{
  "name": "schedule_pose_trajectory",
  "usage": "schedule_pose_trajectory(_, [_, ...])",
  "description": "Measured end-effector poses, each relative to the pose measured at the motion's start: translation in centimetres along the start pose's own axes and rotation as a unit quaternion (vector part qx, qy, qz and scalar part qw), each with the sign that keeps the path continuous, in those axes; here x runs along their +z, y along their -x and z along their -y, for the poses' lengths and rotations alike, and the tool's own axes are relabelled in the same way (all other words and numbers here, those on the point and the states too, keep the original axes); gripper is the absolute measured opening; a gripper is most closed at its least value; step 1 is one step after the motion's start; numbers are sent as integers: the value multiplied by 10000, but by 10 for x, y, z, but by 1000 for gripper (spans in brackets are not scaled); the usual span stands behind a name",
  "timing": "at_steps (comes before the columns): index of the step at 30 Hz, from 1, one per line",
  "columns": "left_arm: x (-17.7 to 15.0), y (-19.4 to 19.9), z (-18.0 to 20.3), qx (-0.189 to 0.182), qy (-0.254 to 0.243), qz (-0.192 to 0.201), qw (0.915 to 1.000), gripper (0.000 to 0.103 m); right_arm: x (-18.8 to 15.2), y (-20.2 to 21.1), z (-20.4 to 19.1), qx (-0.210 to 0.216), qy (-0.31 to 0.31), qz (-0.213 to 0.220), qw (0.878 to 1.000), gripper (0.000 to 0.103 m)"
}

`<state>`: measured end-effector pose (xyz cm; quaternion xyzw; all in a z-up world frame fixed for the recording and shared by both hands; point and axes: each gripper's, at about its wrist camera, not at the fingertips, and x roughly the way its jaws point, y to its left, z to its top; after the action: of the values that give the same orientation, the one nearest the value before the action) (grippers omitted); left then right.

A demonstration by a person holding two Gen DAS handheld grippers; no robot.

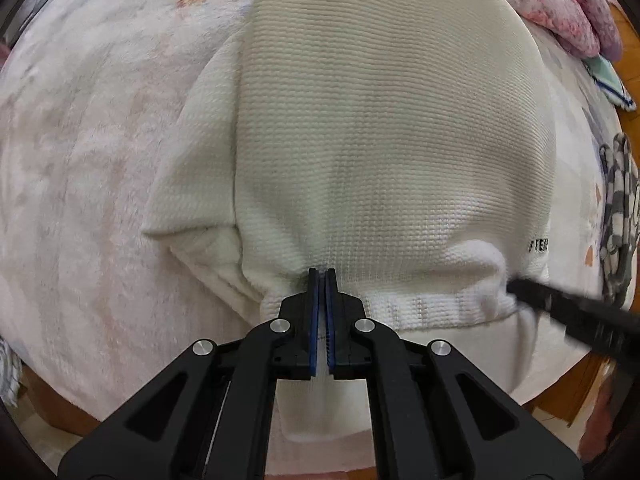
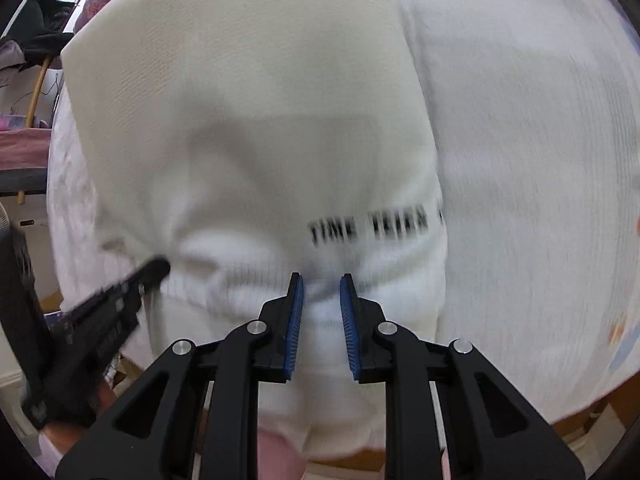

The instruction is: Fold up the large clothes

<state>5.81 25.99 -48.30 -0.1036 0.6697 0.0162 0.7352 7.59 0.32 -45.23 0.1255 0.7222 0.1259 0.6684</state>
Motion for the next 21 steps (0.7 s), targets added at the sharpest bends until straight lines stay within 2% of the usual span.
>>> schedule_pose_trajectory(3, [-5, -5, -6, -72, 59, 99, 9999, 2, -11, -1, -1, -54, 14, 109, 9999, 18])
schedule_pose_trajectory(6, [-7, -16, -5, 2, -56, 291, 9996, 2, -7, -8, -3, -100, -131, 66, 9998, 18])
schedule_pose_trajectory(8, [-6, -19, -3, 44, -86, 358, 9993, 2, 1, -24, -4, -217, 81, 89, 9997, 18])
schedule_pose_trajectory(12, [4, -13, 5, 211, -172, 92, 9996, 4, 10, -14, 0, -9, -238, -210, 9995, 18])
schedule_pose_trajectory(14, [14, 0, 11, 407, -293, 107, 9987, 4, 19, 7, 1, 244, -237, -21, 9994, 20])
schedule_pose_trajectory(15, [21, 12, 14, 484, -373, 276, 9977, 4, 22, 18, -1, 286, -172, 157, 9993, 20])
schedule_pose_trajectory(18, [52, 40, 16, 199, -360, 710, 9966, 4, 44, 51, -11, 112, 54, 738, 9972, 20])
schedule_pose_trajectory(19, [62, 43, 16, 176, -330, 782, 9962, 4, 58, 58, -13, 93, 131, 962, 9952, 20])
schedule_pose_trajectory(21, [85, 37, 15, 252, -288, 893, 9953, 4, 81, 54, -14, -234, 230, 1186, 9924, 20])
